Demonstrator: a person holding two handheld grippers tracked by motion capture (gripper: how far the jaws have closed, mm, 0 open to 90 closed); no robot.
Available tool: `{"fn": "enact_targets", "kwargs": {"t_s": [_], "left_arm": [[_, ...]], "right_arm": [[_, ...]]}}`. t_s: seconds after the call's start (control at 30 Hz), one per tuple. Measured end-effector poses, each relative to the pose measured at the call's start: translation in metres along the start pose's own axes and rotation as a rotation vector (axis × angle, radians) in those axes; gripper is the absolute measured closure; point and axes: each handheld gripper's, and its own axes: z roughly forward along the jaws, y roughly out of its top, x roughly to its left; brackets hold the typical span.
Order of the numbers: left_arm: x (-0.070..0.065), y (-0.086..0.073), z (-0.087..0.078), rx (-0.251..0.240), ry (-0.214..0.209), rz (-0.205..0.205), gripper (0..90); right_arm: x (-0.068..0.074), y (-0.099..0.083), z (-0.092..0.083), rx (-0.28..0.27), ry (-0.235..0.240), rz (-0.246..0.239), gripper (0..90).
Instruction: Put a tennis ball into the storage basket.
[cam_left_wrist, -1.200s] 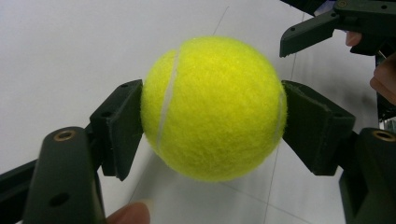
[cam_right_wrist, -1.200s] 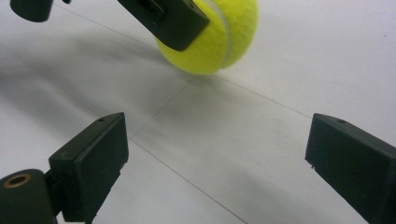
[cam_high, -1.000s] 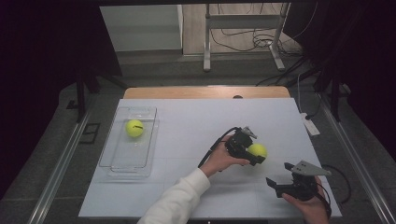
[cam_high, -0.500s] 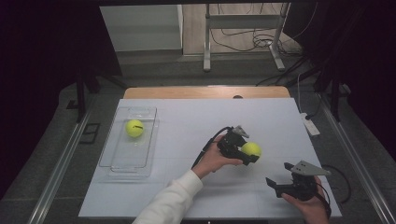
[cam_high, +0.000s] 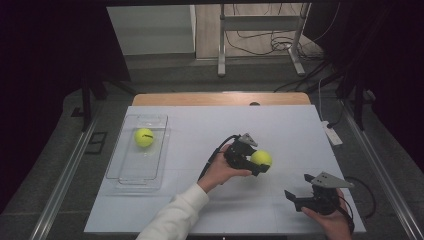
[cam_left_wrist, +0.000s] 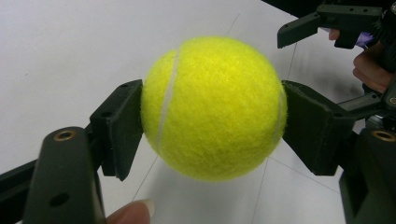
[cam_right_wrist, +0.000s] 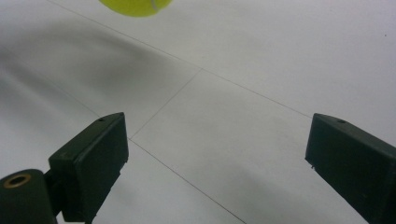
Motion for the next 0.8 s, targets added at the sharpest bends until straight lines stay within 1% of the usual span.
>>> {"fn": "enact_targets", "kwargs": {"t_s": [0.23,0.37,0.67,0.77,0.8], "left_arm": [[0.003,-0.005,-0.007,-0.004,0.007,-0.007,26.7],[0.005,-0.007,-0.013,-0.013,0.019,-0.013,26.6],[0.007,-0.01,-0.021,-0.027,0.03,-0.017,26.7],[0.008,-0.013,-0.027,-0.038,0.036,-0.02,26.6],[0.009,-0.015,-0.03,-0.045,0.042,-0.026,26.7]], "right_arm": [[0.0,0.0,0.0,0.001,-0.002,0.002,6.2],[0.0,0.0,0.0,-0.001,-0.002,0.003,6.2],[0.001,0.001,0.001,-0.005,-0.002,-0.002,6.3],[0.001,0.002,0.002,-0.005,-0.002,-0.003,6.4],[0.002,0.002,0.003,-0.005,-0.001,-0.003,6.3]]}}
